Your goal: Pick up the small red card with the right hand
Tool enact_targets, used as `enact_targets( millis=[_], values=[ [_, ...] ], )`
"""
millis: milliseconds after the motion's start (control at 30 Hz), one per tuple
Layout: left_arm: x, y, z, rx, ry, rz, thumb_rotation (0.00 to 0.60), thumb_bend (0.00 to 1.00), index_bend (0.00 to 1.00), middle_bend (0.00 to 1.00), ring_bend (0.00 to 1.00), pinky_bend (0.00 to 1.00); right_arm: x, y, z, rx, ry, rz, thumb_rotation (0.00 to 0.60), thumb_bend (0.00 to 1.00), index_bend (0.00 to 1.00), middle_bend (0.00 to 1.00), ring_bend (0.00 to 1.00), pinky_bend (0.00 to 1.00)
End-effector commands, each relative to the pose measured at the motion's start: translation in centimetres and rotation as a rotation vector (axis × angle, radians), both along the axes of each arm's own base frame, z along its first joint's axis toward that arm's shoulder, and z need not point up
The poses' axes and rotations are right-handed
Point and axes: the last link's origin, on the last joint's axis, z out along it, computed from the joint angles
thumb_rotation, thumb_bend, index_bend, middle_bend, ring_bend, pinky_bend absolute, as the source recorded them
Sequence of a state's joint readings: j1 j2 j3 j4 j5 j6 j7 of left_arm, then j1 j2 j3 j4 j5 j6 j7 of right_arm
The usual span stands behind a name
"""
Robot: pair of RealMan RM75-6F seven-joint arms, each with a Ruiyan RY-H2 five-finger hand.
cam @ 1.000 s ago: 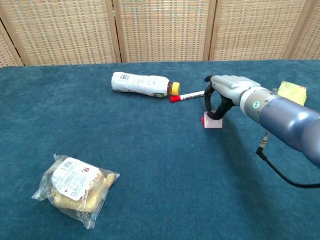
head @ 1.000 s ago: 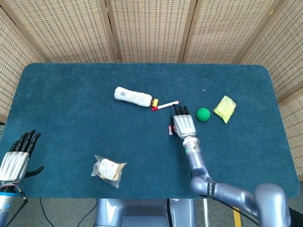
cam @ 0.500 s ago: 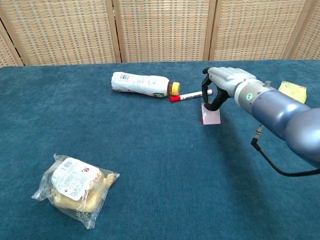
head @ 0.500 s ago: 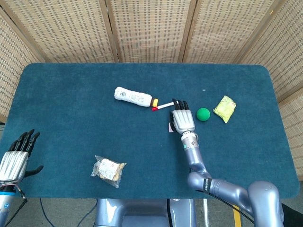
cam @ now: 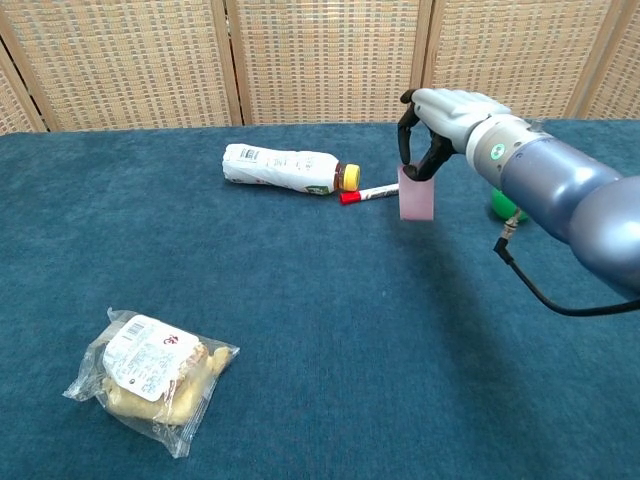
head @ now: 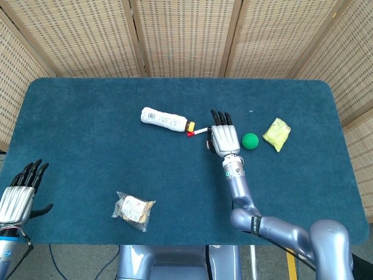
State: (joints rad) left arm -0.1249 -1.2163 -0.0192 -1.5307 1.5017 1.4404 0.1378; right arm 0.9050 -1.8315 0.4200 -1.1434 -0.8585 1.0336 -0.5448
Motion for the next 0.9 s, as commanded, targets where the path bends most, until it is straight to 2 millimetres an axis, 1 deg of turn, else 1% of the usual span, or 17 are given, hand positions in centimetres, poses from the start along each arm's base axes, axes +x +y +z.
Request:
enact_targets(
  millis=[33, 167, 267, 600, 700, 733, 800, 900],
  values=[
    [0.0, 0.0, 0.1, 0.002, -0.002, -0.002, 0.6, 0.15, 0.0, 0.0, 0.0, 0.16, -0.2, 0.1, 0.8, -0.01, -0.029, -0.006, 0.6, 0.53, 0.63, 0.09, 0.0, 0.04],
    [0.1, -0.1, 0.2, 0.003, -0.005, -0.003, 0.6, 0.15, 0.0, 0.0, 0.0, 0.16, -0.8, 0.5, 2.1, -0.014, -0.083, -0.026, 0.6, 0.52, 0.63, 0.09, 0.0, 0.04],
    [0.1, -0.1, 0.1, 0.002, -0.005, -0.005, 0.6, 0.15, 0.0, 0.0, 0.0, 0.16, -1.3, 1.2, 3.1, -0.007, -0.14, -0.035, 0.6, 0.52, 0.63, 0.09, 0.0, 0.04],
    [0.6, -0.5, 0.0, 0.001, 0.0, -0.027, 0.6, 0.15, 0.0, 0.0, 0.0, 0.16, -3.6, 5.1, 8.4, -0.01, -0.315, -0.026, 0.6, 0.52, 0.63, 0.09, 0.0, 0.04],
    [0.8, -0.8, 0.0, 0.0, -0.004, -0.036, 0.6, 0.15, 0.0, 0.0, 0.0, 0.16, -4.7, 6.6, 10.0, -0.006, -0.37, -0.031, 0.6, 0.52, 0.63, 0.09, 0.0, 0.04],
    [1.0, -0.9, 0.1, 0.001, -0.004, -0.043, 0.6, 0.15, 0.0, 0.0, 0.0, 0.16, -5.4, 7.4, 10.8, -0.006, -0.401, -0.04, 0.6, 0.52, 0.63, 0.09, 0.0, 0.04],
    [1.1, -1.0, 0.1, 0.003, -0.006, -0.048, 0.6, 0.15, 0.0, 0.0, 0.0, 0.16, -6.2, 8.1, 11.6, -0.004, -0.425, -0.047, 0.6, 0.52, 0.63, 0.09, 0.0, 0.04],
    [1.3, -1.1, 0.3, 0.009, -0.009, -0.056, 0.6, 0.15, 0.0, 0.0, 0.0, 0.16, -8.1, 9.3, 12.8, -0.026, -0.439, -0.061, 0.6, 0.52, 0.63, 0.09, 0.0, 0.04]
  ],
)
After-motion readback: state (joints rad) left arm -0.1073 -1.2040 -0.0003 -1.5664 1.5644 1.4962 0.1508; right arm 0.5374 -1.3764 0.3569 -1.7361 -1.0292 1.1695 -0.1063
